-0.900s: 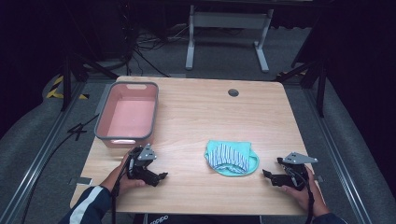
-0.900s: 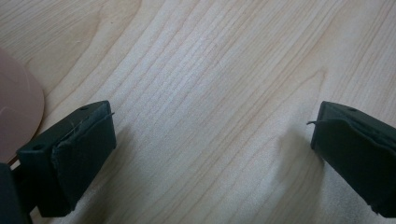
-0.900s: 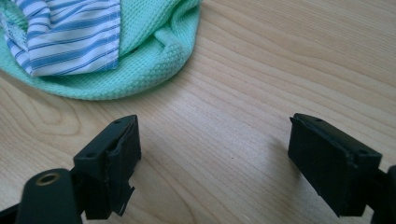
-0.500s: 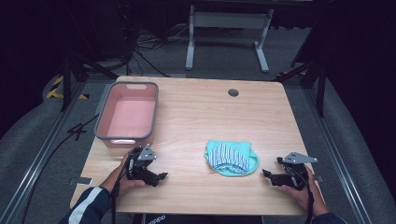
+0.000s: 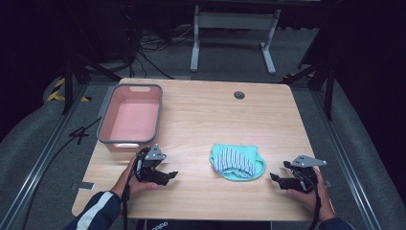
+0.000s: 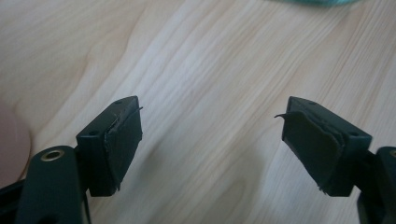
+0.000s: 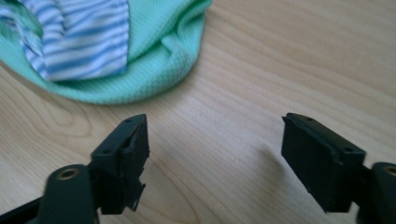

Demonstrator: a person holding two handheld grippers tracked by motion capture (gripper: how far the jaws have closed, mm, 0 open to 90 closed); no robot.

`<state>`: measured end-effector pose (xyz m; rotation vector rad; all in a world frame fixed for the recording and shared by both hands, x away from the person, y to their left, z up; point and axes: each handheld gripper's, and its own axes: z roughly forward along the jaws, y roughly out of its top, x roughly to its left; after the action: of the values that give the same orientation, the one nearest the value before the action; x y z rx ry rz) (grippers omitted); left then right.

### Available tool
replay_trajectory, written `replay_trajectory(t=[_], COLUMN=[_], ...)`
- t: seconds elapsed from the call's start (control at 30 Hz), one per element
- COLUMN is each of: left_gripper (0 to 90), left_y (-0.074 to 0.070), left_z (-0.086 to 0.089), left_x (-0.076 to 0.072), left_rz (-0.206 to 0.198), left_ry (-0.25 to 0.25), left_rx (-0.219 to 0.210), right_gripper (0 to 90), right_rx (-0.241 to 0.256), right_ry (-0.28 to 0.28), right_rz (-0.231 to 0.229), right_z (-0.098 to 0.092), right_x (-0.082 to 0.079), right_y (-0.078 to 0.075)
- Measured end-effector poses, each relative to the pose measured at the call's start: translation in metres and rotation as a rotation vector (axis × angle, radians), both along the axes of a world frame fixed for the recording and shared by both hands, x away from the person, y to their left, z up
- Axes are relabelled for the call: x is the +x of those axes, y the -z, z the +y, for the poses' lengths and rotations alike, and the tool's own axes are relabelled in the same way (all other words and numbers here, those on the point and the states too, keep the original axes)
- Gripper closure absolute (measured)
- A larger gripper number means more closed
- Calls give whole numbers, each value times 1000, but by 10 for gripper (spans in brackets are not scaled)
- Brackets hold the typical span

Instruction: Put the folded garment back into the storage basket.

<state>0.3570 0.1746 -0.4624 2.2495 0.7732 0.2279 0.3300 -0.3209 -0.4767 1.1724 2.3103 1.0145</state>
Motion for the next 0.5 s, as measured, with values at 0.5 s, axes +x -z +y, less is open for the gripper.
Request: replay_trajectory(t=[0.5], left_gripper=[265], left_y=[-12], left_z=[-91], left_x=[51], left_rz=[-36], left_ry=[6], left_rx=[-38], right_gripper=[414], right_rx=[1], right_ry=[-32], right_rz=[-8], right_z=[37], right_x=[31], right_y=[-24])
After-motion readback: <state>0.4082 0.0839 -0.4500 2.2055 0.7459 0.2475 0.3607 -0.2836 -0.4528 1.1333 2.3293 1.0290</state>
